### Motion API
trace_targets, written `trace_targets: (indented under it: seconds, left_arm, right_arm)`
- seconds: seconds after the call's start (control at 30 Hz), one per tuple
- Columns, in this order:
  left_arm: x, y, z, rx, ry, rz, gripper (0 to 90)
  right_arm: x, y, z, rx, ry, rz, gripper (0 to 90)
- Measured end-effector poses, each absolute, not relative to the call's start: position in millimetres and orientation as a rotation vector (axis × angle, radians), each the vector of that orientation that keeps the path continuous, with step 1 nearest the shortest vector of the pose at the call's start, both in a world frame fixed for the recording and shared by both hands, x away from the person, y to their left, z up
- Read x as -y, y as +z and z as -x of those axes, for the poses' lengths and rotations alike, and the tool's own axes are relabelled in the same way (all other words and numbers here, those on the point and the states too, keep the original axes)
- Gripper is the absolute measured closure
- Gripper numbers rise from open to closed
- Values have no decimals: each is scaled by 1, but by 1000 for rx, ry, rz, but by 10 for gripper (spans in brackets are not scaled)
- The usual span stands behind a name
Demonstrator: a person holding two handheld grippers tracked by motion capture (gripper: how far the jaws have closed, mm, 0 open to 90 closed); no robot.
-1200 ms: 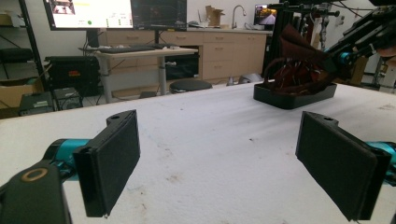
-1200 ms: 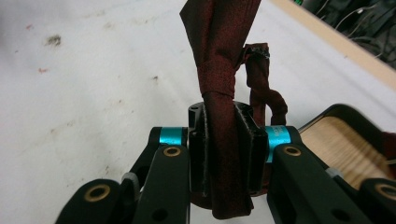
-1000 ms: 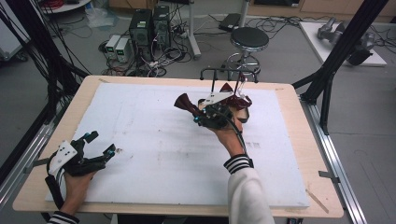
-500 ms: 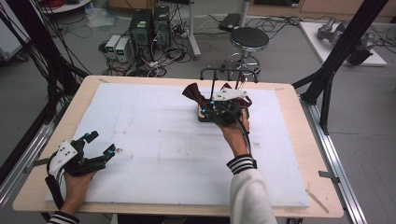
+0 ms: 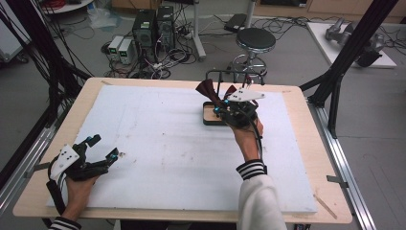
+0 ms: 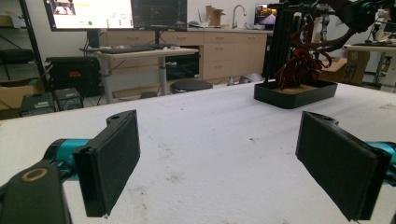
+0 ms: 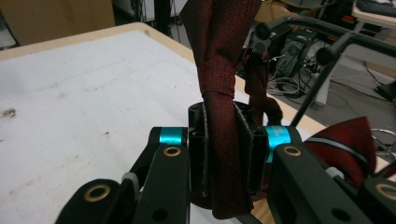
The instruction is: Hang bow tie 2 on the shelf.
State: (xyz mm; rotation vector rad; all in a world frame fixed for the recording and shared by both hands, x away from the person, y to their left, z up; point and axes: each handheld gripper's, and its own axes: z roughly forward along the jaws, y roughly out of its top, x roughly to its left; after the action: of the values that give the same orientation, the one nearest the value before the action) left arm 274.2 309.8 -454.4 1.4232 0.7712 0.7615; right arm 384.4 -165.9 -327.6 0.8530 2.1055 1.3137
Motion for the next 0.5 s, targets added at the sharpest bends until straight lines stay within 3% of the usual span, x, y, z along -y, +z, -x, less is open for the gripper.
trace_targets:
  seconds: [0.5]
  left_arm:
    - [-310,-454,-274,-770,763,-1424,142]
  right_arm:
    - [185,-317,-374,-1974,1314,-912,771]
